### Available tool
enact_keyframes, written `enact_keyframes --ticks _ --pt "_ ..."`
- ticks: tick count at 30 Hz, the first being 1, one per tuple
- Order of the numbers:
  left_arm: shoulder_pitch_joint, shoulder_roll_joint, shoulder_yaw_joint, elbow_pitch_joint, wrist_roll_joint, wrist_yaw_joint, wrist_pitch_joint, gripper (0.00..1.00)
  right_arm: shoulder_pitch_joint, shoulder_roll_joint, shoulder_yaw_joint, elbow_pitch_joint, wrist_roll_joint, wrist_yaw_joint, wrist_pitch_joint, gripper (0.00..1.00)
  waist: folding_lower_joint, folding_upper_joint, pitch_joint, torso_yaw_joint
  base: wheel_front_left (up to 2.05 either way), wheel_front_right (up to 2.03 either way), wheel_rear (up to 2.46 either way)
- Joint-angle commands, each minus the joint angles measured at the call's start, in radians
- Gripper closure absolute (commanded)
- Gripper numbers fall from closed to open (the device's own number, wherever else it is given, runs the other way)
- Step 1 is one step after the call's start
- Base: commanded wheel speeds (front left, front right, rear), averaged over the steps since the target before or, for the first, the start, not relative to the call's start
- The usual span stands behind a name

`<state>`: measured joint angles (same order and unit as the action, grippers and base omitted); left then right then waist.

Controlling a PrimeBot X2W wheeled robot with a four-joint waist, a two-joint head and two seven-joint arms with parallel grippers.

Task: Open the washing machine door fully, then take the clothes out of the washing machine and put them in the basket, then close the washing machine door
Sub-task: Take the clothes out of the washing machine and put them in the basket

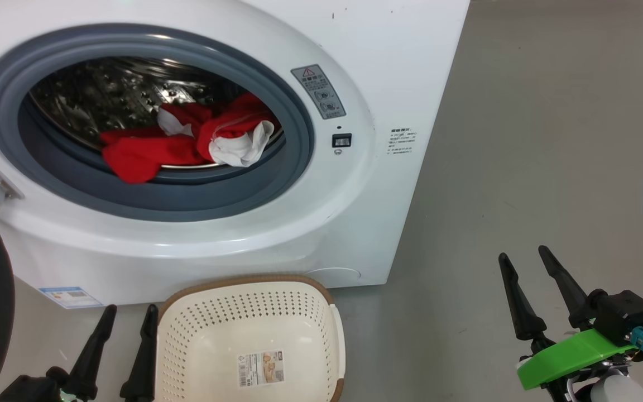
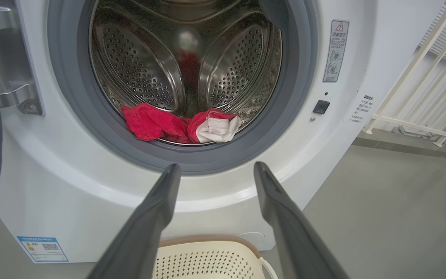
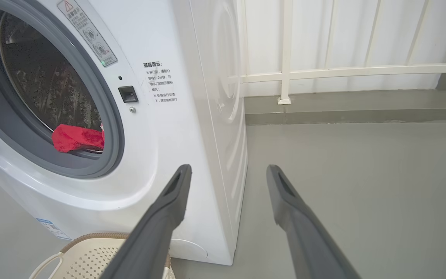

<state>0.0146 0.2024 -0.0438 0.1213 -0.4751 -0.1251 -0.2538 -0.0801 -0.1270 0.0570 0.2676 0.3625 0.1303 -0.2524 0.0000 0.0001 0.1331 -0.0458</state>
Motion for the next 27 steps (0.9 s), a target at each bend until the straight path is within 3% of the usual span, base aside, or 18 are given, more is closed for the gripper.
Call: enact_keyframes --ticks 1,16,27 --pt "-0.044 0.017 0.033 -0.018 0.004 -0.006 -0.008 0.00 -0.009 -0.009 0.022 -0.023 0.000 0.000 -0.009 0.00 0.0000 -0.0001 0.001 0.000 0.00 0.00 0.00" --pt "-0.119 0.038 0.007 0.041 0.026 -0.006 -0.008 0.00 -0.035 0.003 0.020 -0.030 -0.005 0.000 -0.009 0.00 0.0000 -0.0001 0.049 -0.009 0.00 0.00 0.00" --pt "-0.512 0.103 -0.148 0.321 0.009 -0.006 -0.008 0.00 -0.092 0.043 0.030 -0.042 -0.016 0.000 -0.009 0.00 0.0000 -0.0001 0.166 -0.050 0.00 0.00 0.00"
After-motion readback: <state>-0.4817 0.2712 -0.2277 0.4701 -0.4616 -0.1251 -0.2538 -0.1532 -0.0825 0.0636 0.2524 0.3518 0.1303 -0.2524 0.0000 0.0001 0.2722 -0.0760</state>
